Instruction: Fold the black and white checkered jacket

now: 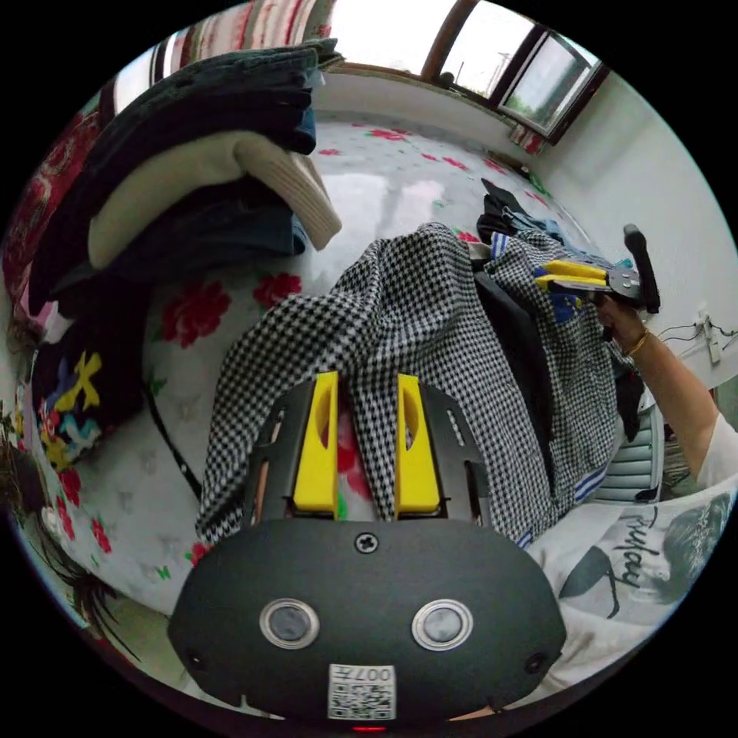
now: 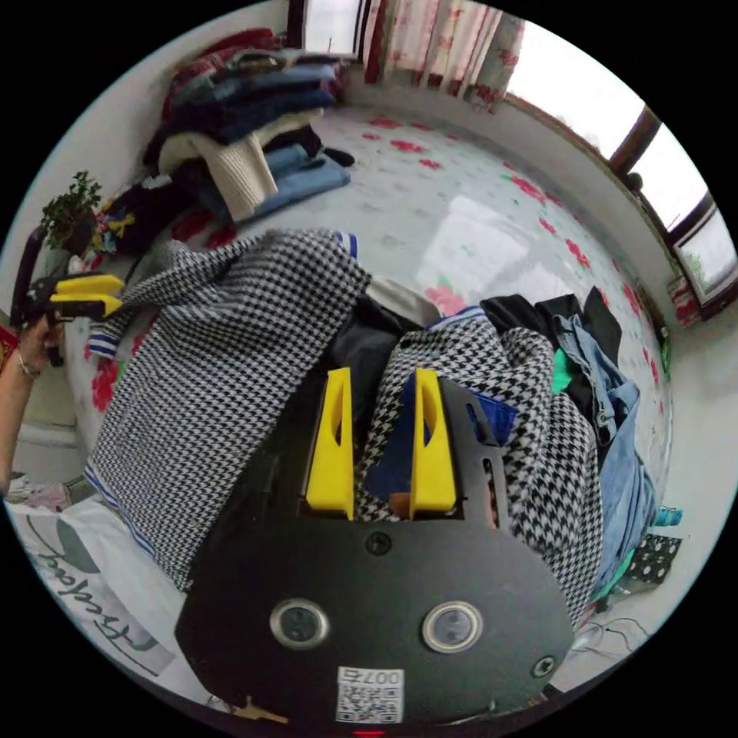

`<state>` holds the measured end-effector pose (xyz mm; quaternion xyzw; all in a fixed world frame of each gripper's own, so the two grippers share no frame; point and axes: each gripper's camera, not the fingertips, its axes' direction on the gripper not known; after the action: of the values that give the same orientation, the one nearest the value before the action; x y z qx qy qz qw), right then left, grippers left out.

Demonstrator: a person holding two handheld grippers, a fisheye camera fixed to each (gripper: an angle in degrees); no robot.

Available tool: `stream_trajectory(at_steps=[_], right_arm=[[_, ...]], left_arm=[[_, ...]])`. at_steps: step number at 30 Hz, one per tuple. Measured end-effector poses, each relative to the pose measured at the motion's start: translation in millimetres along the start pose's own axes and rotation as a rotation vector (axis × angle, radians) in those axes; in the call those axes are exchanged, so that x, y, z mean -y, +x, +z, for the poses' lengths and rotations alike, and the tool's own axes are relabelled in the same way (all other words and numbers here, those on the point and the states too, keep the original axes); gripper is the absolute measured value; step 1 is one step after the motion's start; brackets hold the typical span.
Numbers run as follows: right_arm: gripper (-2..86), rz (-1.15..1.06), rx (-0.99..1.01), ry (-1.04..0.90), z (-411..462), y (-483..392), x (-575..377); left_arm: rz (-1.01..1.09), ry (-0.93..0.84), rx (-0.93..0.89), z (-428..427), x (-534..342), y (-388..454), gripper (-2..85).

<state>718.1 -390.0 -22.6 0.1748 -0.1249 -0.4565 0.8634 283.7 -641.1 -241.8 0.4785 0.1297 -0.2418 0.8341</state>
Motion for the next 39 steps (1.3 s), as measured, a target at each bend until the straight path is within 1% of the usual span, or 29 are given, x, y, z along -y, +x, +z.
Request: stream_trajectory(at_steps=[2,4,5,6,7,9,11,12,13,14,16,18,19,20,21,22,23,24,26,27,28,29,30,32,33,34,36,38,39], right_arm=[[7.0,0.008,-0.037,-0.122,45.0,14.9,6.0],[6.2,0.003,-0.079,-0.207,70.1,27.5,3.0],[5.5,-0.002,-0.12,-0.231,77.5,36.6,-1.2],[5.2,-0.009,-0.117,-0.226,76.5,41.0,-3.1],[4.6,0.0,-0.079,-0.176,64.8,52.1,-5.8],[3.8,0.086,0.081,0.004,21.9,78.2,-11.8],[3.2,0.135,0.536,0.355,-53.0,119.2,-31.2],[3.2,0.138,0.624,0.431,-67.7,128.5,-36.0],[3.0,0.125,0.766,0.561,-90.2,143.7,-42.7],[3.0,0.117,0.889,0.646,-100.8,154.1,-42.6],[3.1,0.124,1.01,0.686,-98.6,159.7,-28.6],[3.5,0.14,0.998,0.633,-81.0,152.5,-5.4],[3.8,0.172,0.929,0.542,-59.9,142.5,11.8],[4.2,0.189,0.849,0.382,-32.2,128.8,30.6],[4.3,0.183,0.814,0.278,-17.2,120.9,40.0],[4.7,0.127,0.77,0.132,3.8,105.0,52.0],[4.8,0.044,0.749,0.074,9.9,92.2,56.1],[4.8,0.012,0.723,0.069,8.2,88.3,56.7],[5.1,-0.08,0.522,0.094,-11.8,87.5,59.9],[5.1,-0.083,0.465,0.114,-17.9,91.2,61.4],[5.4,-0.074,0.367,0.16,-29.1,101.5,66.2],[5.7,-0.061,0.302,0.181,-36.2,113.7,75.6],[5.8,-0.059,0.286,0.179,-37.8,119.7,82.0],[6.3,-0.062,0.275,0.141,-32.2,141.0,112.4],[6.5,-0.057,0.275,0.127,-27.6,145.6,120.2],[6.7,-0.051,0.273,0.091,-15.4,153.1,134.6],[6.8,-0.04,0.272,0.023,10.7,159.3,149.8],[6.4,-0.027,0.305,-0.097,47.8,158.8,151.3],[6.0,-0.026,0.332,-0.117,53.6,157.1,148.1]], left_arm=[[-0.016,-0.039,0.042,31.6,20.9,-5.5,12.3],[-0.054,-0.118,0.088,77.1,39.1,-19.2,13.0],[-0.06,-0.134,0.086,87.2,41.8,-23.1,13.2],[-0.073,-0.155,0.07,104.3,45.4,-30.9,13.1],[-0.089,-0.149,0.029,113.5,46.8,-38.1,12.9],[-0.108,-0.135,-0.009,115.9,47.0,-46.9,12.1],[-0.098,-0.12,-0.025,115.6,43.1,-51.3,11.0],[-0.1,-0.103,-0.043,114.7,38.4,-53.5,10.3],[-0.119,-0.09,-0.072,112.9,34.2,-56.3,9.7],[-0.128,-0.081,-0.086,110.9,32.7,-57.4,9.4],[-0.15,-0.005,-0.119,92.5,30.0,-58.0,8.3],[-0.149,0.06,-0.113,74.2,34.1,-54.4,7.5],[-0.139,0.088,-0.105,64.8,40.2,-50.3,6.7],[-0.132,0.096,-0.098,61.6,44.0,-47.8,6.6],[-0.108,0.103,-0.078,58.4,52.3,-41.4,6.3],[-0.077,0.094,-0.047,58.0,60.7,-34.8,6.3],[-0.063,0.087,-0.03,58.1,64.2,-31.9,6.4],[-0.045,0.071,0.022,57.5,69.0,-27.1,7.1],[-0.042,0.05,0.115,54.0,69.5,-23.2,8.0],[-0.07,0.052,0.178,49.6,64.9,-23.7,8.3],[-0.117,0.071,0.236,43.1,57.1,-25.5,8.4],[-0.141,0.086,0.266,39.0,52.6,-25.6,8.3],[-0.19,0.117,0.327,29.8,44.1,-25.0,8.1],[-0.25,0.156,0.364,13.6,35.7,-20.1,8.0],[-0.258,0.208,0.349,1.6,33.4,-11.4,7.9],[-0.233,0.26,0.296,-8.5,35.5,0.0,7.9],[-0.157,0.307,0.244,-17.3,47.3,19.9,8.2],[-0.067,0.291,0.31,-18.3,65.2,39.4,8.4],[-0.033,0.273,0.436,-14.6,72.8,46.8,8.1]])
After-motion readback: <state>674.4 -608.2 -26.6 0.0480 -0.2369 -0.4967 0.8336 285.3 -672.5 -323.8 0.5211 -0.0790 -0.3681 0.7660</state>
